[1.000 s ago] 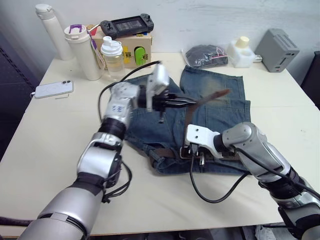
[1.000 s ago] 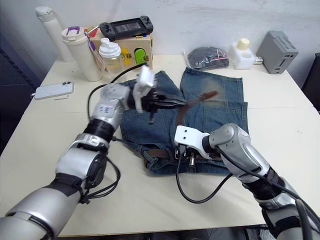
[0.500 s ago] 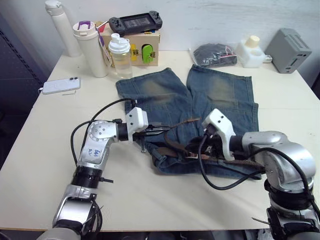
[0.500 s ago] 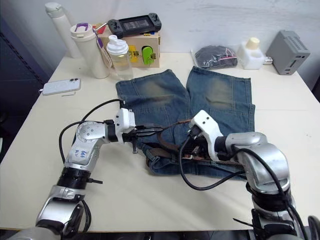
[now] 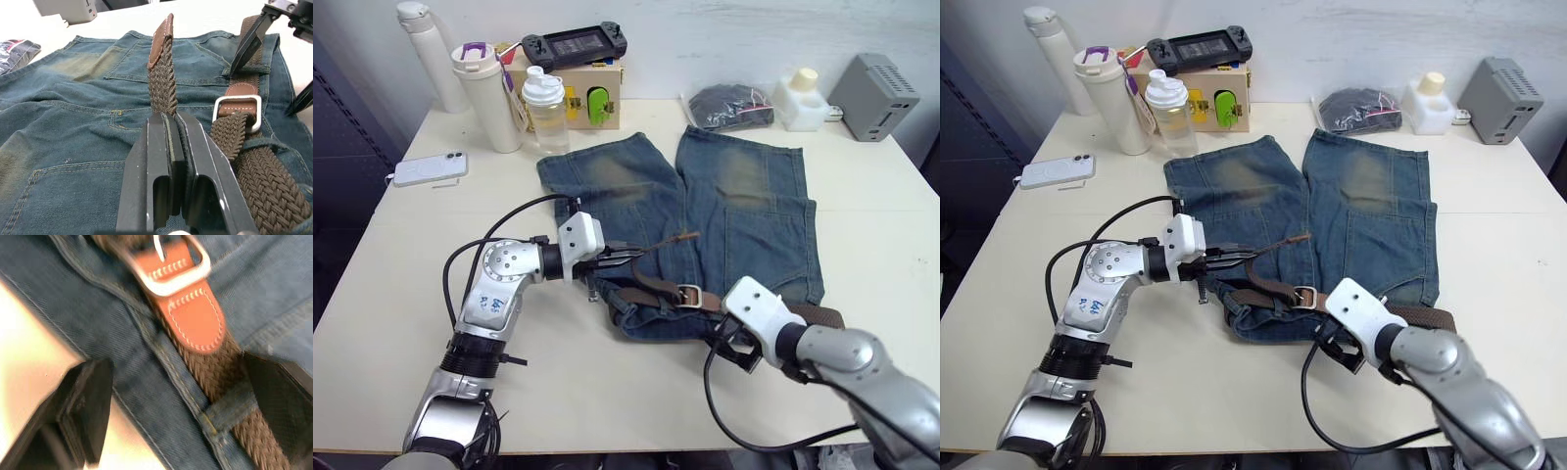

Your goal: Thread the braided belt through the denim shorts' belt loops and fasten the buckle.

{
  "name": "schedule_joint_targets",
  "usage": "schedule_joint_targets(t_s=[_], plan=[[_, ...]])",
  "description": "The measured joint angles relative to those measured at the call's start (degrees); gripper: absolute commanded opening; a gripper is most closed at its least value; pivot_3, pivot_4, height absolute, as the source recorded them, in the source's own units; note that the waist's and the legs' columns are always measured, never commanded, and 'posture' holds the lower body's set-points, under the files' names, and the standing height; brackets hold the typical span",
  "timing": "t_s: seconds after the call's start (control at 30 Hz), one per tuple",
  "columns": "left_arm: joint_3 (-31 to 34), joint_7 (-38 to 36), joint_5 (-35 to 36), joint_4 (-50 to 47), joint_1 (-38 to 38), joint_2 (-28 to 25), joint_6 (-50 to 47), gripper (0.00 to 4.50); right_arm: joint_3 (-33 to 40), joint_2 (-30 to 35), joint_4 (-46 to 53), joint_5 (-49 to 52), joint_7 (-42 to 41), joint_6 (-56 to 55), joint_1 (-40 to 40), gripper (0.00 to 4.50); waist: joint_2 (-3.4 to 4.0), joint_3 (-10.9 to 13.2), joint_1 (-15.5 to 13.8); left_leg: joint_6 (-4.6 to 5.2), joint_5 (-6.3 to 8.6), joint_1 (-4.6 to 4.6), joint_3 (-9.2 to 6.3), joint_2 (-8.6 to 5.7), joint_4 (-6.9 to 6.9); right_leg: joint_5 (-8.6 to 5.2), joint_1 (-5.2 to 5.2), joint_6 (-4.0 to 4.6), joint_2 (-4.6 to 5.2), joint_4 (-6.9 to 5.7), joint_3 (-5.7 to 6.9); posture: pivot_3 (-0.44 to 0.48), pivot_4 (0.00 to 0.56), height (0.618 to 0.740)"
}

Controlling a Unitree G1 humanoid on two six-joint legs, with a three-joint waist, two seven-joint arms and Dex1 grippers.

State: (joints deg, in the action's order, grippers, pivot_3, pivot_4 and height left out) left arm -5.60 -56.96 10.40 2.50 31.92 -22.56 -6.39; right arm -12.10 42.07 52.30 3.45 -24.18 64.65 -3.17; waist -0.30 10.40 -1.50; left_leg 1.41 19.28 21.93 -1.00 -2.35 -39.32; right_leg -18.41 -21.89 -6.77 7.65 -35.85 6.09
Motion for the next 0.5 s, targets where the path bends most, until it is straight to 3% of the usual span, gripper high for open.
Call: schedule_joint_targets(t_s=[0.2,0.5], plan=[[0.0,-0.2,0.6,0.1,0.5,-0.8,0.0,0.0,-4.4,-2.4,-0.4,-6.8,8.4,-6.2,1.3,4.45,0.0,0.0,0.0,-0.01,0.0,-0.11,-0.04,0.01,0.01,0.0,0.13,-0.01,-0.02,0.04,-0.03,0.0,0.15,0.69],[0.0,-0.2,0.8,0.1,0.8,-1.1,-0.6,0.0,-7.8,-3.6,-2.0,-11.8,10.8,-9.2,1.0,4.45,0.0,0.0,0.0,-0.01,-0.01,-0.11,-0.04,0.0,0.02,0.0,0.13,0.0,-0.05,0.04,-0.03,0.0,0.15,0.69]])
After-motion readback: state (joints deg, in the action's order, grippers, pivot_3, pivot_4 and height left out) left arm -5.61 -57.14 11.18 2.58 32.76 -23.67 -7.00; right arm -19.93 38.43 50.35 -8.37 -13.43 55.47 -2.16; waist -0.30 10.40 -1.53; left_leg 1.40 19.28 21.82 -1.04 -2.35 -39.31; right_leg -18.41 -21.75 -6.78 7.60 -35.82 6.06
